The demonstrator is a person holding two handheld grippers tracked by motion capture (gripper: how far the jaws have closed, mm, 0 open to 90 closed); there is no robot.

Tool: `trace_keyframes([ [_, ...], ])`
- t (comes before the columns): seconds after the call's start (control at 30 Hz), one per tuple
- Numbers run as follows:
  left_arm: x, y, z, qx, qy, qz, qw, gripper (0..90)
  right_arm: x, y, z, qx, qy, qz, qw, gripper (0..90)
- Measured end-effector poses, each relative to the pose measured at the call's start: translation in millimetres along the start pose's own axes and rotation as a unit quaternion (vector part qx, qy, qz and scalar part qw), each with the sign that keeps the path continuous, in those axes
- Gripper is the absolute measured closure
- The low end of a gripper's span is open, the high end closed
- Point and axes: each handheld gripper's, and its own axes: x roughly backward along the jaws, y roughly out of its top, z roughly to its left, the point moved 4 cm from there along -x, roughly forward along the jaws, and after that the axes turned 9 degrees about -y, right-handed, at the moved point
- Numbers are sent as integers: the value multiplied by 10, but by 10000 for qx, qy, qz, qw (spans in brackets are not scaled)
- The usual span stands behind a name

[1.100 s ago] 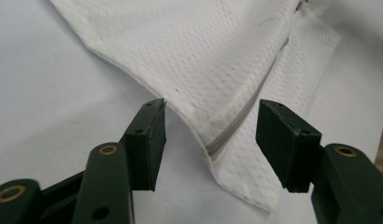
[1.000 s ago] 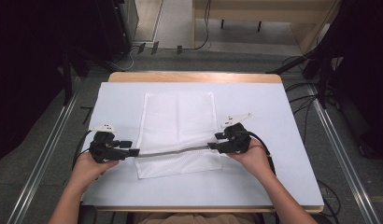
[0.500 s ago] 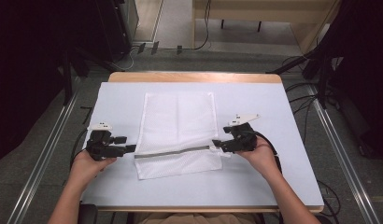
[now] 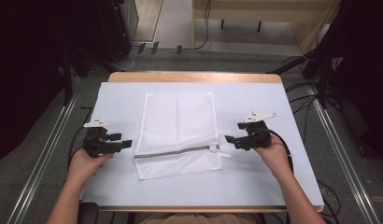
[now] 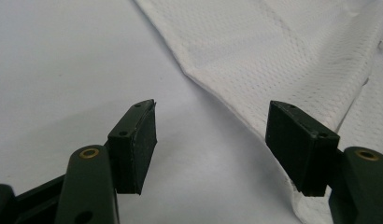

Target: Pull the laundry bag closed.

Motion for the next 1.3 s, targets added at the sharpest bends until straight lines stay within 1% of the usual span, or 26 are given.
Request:
trace_keyframes([
  [0.07, 9, 1, 21, 9, -10, -11, 10000, 340, 16, -12, -49, -53, -44, -7, 10000, 242],
  [0.1, 10, 1, 31, 16, 34, -44, 10000, 341, 20, -23, -85, -72, -83, -16, 9999, 242],
  [0.17, 29, 1, 63, 75, 56, -86, 9999, 341, 23, -48, -143, -125, -164, 20, 9998, 242],
  [0.23, 47, -2, 91, 138, 87, -131, 9998, 341, 22, -68, -187, -189, -197, 24, 9996, 243],
  [0.37, 74, -34, 155, 151, 206, -68, 9997, 341, 22, -101, -264, -274, -263, 31, 9993, 243],
  [0.47, 94, -41, 184, 204, 238, -108, 9994, 341, 24, -119, -310, -329, -300, 55, 9990, 244],
  [0.5, 97, -43, 190, 194, 244, -96, 9995, 341, 26, -126, -326, -368, -319, 59, 9988, 244],
  [0.63, 69, -52, 200, 157, 341, -19, 9993, 341, 25, -148, -386, -397, -387, 60, 9984, 245],
  [0.67, 62, -52, 199, 145, 344, -16, 9993, 341, 24, -157, -401, -450, -408, 80, 9981, 246],
  [0.77, 45, -53, 198, 110, 370, 15, 9993, 341, 5, -184, -444, -473, -439, 131, 9978, 247],
  [0.87, 38, -54, 193, 94, 375, 40, 9992, 341, -8, -200, -461, -522, -451, 191, 9974, 247],
  [1.0, 31, -55, 191, 98, 334, 39, 9994, 341, -11, -200, -463, -531, -451, 189, 9974, 247],
  [1.3, 14, -66, 184, 103, 319, 148, 9993, 338, -31, -205, -439, -499, -427, 244, 9975, 247],
])
